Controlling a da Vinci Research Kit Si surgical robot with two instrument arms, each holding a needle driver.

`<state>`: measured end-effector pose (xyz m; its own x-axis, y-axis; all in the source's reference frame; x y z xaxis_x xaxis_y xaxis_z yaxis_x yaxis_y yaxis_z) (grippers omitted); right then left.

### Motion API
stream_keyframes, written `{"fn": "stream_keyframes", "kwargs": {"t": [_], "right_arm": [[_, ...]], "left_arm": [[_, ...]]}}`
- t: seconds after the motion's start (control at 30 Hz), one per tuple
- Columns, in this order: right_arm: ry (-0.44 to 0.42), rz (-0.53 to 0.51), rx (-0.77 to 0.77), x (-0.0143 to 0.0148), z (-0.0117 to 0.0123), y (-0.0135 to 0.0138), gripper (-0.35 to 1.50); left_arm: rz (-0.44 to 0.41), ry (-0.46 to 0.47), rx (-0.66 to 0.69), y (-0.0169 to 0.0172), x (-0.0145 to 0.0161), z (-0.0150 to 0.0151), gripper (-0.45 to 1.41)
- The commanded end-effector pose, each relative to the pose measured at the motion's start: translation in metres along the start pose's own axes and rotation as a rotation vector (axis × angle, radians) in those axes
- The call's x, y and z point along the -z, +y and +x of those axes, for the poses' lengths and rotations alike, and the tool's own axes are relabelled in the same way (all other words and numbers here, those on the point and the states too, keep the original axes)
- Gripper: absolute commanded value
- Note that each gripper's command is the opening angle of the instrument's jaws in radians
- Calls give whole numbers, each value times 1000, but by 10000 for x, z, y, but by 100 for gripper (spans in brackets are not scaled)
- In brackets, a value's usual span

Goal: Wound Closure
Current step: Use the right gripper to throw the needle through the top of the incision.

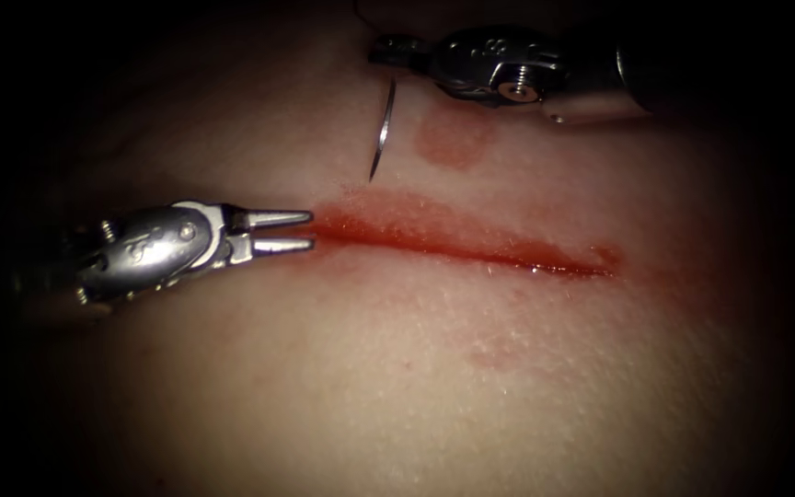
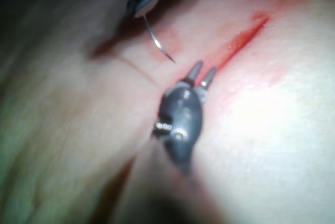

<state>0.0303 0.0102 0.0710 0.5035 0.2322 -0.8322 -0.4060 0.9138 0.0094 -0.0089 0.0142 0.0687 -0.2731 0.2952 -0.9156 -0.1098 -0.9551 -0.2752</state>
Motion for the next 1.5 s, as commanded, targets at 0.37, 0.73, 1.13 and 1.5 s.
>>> {"fn": "stream_keyframes", "kwargs": {"t": [0.37, 0.73, 1.13, 1.5], "right_arm": [[14, -12, 53, -21, -3, 1, -35], [22, -12, 116, -30, 0, -2, -35], [29, -21, 165, -30, -1, -2, -35], [33, -29, 188, -31, -8, -8, -35]], "left_arm": [[-22, -12, -20, 0, -14, -25, -33], [-1, -35, 8, -2, -39, -59, -35], [3, -103, 18, -14, -55, -80, -35], [2, -136, 25, -22, -57, -101, -34]]}}
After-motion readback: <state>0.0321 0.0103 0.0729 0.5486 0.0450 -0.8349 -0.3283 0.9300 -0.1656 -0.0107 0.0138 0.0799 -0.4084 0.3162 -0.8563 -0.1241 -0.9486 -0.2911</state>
